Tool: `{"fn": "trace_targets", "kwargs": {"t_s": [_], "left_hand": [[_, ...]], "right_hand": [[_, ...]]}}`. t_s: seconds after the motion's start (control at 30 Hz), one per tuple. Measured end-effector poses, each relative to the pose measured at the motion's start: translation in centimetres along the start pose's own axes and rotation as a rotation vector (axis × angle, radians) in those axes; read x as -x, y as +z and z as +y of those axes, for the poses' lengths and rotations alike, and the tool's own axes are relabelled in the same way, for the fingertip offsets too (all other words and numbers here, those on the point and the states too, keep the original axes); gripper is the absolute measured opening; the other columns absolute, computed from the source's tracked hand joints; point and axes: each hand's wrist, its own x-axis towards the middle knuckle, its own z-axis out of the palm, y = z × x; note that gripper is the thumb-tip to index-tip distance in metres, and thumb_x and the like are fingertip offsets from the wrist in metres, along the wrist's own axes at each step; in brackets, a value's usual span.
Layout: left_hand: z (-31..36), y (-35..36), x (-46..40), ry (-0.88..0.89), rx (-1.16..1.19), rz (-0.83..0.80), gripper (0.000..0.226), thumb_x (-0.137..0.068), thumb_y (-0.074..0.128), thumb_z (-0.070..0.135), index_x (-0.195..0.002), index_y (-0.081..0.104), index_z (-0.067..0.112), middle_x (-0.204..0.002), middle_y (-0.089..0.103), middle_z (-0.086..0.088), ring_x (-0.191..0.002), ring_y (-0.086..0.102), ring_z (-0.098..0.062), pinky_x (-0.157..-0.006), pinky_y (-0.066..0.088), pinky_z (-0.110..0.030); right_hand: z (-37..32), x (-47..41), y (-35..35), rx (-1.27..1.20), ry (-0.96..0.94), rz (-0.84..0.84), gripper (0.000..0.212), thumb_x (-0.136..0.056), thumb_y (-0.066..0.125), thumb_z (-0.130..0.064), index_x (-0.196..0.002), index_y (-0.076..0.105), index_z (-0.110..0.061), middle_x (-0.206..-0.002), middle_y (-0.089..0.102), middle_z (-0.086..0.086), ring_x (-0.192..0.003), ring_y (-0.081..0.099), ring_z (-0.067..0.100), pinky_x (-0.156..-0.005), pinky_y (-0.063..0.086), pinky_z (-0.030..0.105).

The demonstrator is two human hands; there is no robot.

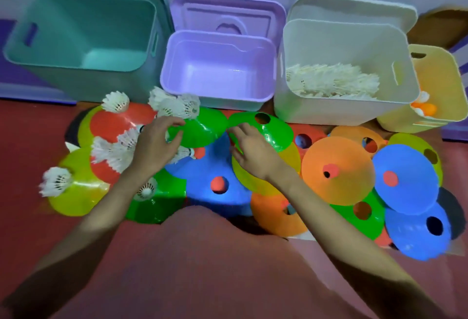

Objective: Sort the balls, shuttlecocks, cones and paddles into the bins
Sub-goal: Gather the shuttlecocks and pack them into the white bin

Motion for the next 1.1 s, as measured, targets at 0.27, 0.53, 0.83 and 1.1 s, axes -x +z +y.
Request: {"fn": "trace_targets", "kwargs": {"t_s": [0.27, 0.53, 0.83, 1.1], "left_hand": [[-6.6, -2.8, 1.3, -0.019, -0.175, -0.166, 0.05, -0.076, 0.072, 0.005, -0.124, 0.057, 0.013, -0.122, 0.061, -0.009, -0.115, 0.05, -0.03, -0.095, 0.039, -0.039], [-9.6, -2.8, -0.9, 0.011, -0.262, -0.319, 0.066, -0.073, 0.077, 0.003, -0.133, 0.05, 0.009, -0.131, 0.056, -0.013, -0.124, 0.046, -0.031, -0.104, 0.035, -0.041], [-9.5, -2.4, -2.5, 0.051, -0.331, -0.412, 0.057, -0.075, 0.06, -0.011, -0.127, 0.055, 0.008, -0.119, 0.061, -0.016, -0.114, 0.049, -0.032, -0.096, 0.04, -0.041], [-9.1, -3.4, -1.4, 0.067, 0.037, -0.278, 0.055, -0.07, 0.077, 0.002, -0.122, 0.061, 0.011, -0.117, 0.064, -0.008, -0.109, 0.057, -0.026, -0.091, 0.047, -0.04]], "right_hand": [[-6.1, -1.9, 5.9, -0.004, -0.077, -0.222, 0.044, -0.082, 0.049, -0.006, -0.125, 0.051, -0.004, -0.109, 0.05, 0.022, -0.097, 0.051, 0.039, -0.086, 0.046, 0.047], [-9.3, -4.9, 9.1, 0.207, -0.071, -0.343, 0.063, -0.084, 0.049, 0.001, -0.144, 0.034, -0.014, -0.131, 0.037, 0.023, -0.111, 0.045, 0.037, -0.09, 0.041, 0.041], [-7.4, -4.5, 9.2, 0.183, -0.016, -0.214, 0.041, -0.075, 0.045, 0.013, -0.113, 0.053, 0.001, -0.114, 0.052, 0.016, -0.101, 0.054, 0.036, -0.077, 0.044, 0.042], [-7.7, -1.6, 4.8, -0.281, 0.048, 0.511, 0.007, -0.091, 0.06, -0.01, -0.089, 0.064, -0.004, -0.084, 0.058, 0.007, -0.069, 0.05, 0.009, -0.068, 0.042, 0.014]]}}
